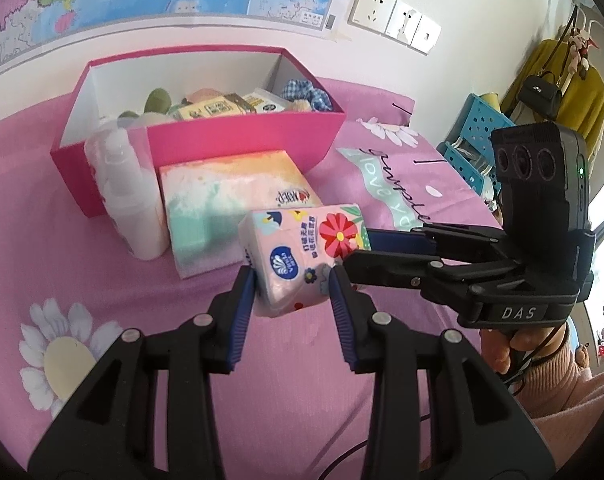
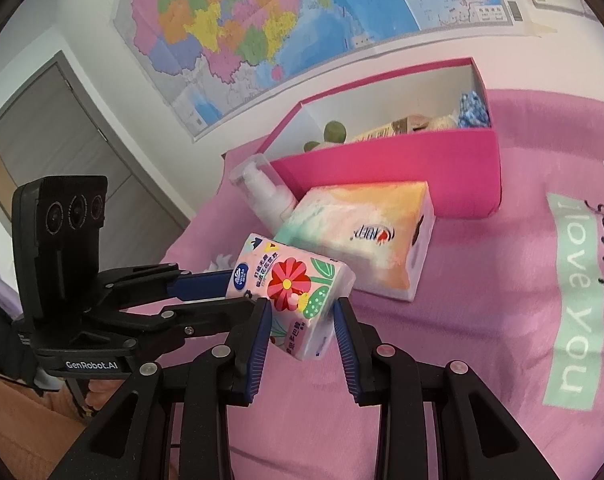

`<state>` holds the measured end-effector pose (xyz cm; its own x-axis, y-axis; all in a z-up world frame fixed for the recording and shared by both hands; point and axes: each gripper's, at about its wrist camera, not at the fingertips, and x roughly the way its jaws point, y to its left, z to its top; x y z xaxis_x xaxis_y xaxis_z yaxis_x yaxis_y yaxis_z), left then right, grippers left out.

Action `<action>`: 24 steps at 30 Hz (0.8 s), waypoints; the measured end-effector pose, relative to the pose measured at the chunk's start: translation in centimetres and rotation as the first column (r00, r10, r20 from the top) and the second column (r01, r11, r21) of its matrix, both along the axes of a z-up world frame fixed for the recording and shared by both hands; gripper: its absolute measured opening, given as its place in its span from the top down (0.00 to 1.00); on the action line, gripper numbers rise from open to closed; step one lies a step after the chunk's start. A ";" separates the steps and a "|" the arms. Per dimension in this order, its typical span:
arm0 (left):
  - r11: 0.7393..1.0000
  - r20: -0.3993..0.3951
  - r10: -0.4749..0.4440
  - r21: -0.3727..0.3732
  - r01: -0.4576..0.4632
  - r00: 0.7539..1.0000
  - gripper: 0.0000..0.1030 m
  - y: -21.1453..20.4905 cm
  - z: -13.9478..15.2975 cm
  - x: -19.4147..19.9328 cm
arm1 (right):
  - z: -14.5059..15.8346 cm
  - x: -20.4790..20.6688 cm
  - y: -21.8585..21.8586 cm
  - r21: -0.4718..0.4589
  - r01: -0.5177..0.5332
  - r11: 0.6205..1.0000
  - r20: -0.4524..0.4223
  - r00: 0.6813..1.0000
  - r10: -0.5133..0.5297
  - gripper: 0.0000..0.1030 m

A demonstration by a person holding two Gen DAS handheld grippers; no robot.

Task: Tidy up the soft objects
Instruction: 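Carry the floral tissue pack over the pink box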

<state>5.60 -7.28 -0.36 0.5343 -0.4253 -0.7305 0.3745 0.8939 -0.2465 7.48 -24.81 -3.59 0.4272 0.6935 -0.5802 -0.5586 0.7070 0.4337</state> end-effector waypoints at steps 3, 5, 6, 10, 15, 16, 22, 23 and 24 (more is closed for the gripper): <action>1.000 0.013 0.001 0.000 -0.001 1.000 0.62 -0.1 0.5 0.5 | 0.6 0.3 -0.1 0.001 0.002 1.000 0.016 1.000 -0.002 0.68; 1.000 0.021 0.004 0.000 -0.004 1.000 0.62 -0.2 0.8 0.8 | 0.9 0.6 -0.1 0.003 0.005 1.000 0.026 1.000 -0.005 0.68; 1.000 0.024 0.005 0.000 -0.005 1.000 0.62 -0.3 0.9 1.0 | 1.2 0.7 -0.1 0.002 0.007 1.000 0.035 0.999 -0.007 0.68; 1.000 0.033 0.009 -0.007 -0.009 0.999 0.62 -0.2 1.3 1.6 | 1.8 1.2 -0.3 0.010 0.009 1.000 0.051 0.999 -0.010 0.68; 1.000 0.040 0.014 -0.008 -0.013 0.999 0.62 -0.3 1.7 2.3 | 2.4 1.8 -0.6 0.022 0.013 1.000 0.067 0.998 -0.015 0.68; 1.000 0.040 0.013 -0.008 -0.013 0.999 0.62 -0.3 1.7 2.4 | 2.5 1.8 -0.7 0.022 0.014 1.000 0.069 0.997 -0.016 0.68; 1.000 0.049 0.007 -0.001 -0.007 0.999 0.62 -0.6 2.3 3.3 | 2.9 2.4 -0.9 0.031 0.025 0.999 0.077 0.997 -0.027 0.68; 1.000 0.052 0.006 0.000 -0.006 0.999 0.62 -0.6 2.4 3.4 | 3.0 2.5 -1.0 0.032 0.025 0.999 0.078 0.997 -0.028 0.68; 1.000 0.055 0.006 0.000 -0.006 0.998 0.62 -0.7 2.4 3.5 | 3.0 2.6 -1.1 0.035 0.026 0.999 0.077 0.997 -0.029 0.68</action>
<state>9.06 -7.94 2.07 0.5757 -0.4219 -0.7004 0.3824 0.8960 -0.2255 10.04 -25.90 -0.57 0.4892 0.6996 -0.5209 -0.5718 0.7082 0.4141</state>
